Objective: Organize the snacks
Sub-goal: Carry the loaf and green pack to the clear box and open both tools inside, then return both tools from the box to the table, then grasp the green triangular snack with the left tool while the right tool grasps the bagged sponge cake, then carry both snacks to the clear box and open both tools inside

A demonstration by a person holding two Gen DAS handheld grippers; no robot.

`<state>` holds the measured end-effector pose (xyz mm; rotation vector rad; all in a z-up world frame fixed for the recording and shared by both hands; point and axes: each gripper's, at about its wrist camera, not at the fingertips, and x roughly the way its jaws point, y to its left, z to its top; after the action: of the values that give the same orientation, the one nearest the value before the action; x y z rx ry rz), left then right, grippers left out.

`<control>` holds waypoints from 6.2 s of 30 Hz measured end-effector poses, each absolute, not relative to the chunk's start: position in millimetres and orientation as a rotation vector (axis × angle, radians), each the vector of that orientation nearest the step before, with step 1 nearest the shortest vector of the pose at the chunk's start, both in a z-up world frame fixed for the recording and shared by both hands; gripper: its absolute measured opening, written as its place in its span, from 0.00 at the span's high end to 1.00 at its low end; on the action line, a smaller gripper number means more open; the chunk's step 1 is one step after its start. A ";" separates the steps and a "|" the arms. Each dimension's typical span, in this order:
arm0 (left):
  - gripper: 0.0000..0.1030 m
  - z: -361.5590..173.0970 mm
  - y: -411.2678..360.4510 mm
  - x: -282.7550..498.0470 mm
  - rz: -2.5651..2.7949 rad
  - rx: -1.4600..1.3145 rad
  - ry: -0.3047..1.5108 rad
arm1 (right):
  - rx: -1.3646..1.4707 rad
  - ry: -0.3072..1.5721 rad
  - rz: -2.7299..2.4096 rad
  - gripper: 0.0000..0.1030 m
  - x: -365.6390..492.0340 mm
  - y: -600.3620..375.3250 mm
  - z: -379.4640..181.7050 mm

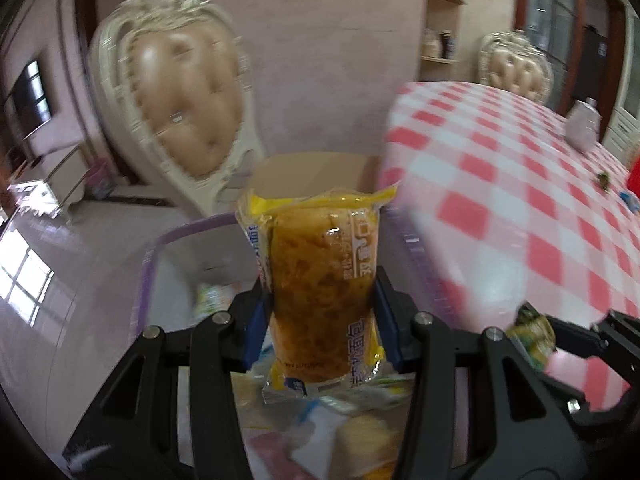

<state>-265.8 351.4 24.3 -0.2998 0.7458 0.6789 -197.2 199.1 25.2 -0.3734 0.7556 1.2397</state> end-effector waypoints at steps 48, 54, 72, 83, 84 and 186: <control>0.66 6.9 -1.8 292.9 -0.032 -0.089 0.885 | 0.237 0.796 0.296 0.50 73.6 -196.8 30.4; 0.69 32.5 8.4 222.6 -0.173 -0.109 0.773 | 0.216 0.765 0.276 0.50 72.5 -200.7 32.8; 0.68 41.8 38.2 93.3 -0.228 -0.268 0.747 | -0.039 0.858 0.396 0.50 311.5 -223.6 36.0; 0.68 36.3 40.2 95.8 -0.201 -0.251 0.753 | -0.033 0.922 0.523 0.38 268.9 -256.4 17.6; 0.68 36.0 39.2 95.5 -0.203 -0.247 0.753 | -0.031 0.924 0.530 0.33 262.7 -255.5 17.8; 0.68 1.0 375.5 -268.2 0.707 -0.325 0.764 | -0.279 0.860 1.314 0.65 -197.0 197.7 18.9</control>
<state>-268.2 375.5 1.0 -0.3253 0.7643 0.7074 -197.0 197.7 18.9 -0.2792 0.8598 1.3139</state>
